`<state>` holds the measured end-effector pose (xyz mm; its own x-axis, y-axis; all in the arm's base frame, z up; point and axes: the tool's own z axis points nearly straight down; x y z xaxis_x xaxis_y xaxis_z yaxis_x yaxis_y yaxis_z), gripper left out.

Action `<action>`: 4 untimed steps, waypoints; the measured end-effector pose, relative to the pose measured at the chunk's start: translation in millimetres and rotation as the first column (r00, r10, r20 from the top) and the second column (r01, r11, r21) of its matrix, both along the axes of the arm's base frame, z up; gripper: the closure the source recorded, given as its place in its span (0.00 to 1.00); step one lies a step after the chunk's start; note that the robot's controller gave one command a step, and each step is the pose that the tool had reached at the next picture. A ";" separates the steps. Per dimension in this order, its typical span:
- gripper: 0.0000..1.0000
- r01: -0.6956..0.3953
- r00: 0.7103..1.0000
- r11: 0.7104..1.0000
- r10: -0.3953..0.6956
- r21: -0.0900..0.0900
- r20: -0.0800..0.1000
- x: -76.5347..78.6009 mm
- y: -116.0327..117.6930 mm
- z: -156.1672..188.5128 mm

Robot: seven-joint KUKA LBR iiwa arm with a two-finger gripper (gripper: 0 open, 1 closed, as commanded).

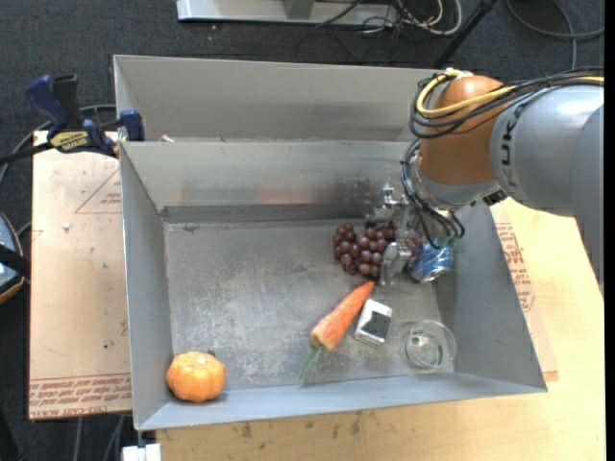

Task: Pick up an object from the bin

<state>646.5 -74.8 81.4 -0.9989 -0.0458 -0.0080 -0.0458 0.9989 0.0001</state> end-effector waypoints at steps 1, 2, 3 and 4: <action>0.00 0.000 1.000 1.000 0.000 -0.001 0.003 1.7 -2.7 0.6; 0.00 -0.067 0.998 0.998 0.067 -0.005 0.005 -4.5 14.8 -6.2; 0.00 -0.049 0.999 0.999 0.049 -0.002 -0.001 -1.8 14.2 -7.1; 1.00 -0.065 0.998 0.998 0.065 -0.002 0.001 -1.5 14.6 -2.5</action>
Offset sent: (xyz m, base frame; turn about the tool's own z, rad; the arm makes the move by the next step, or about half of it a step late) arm -0.0086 0.0166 -0.0114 -0.0699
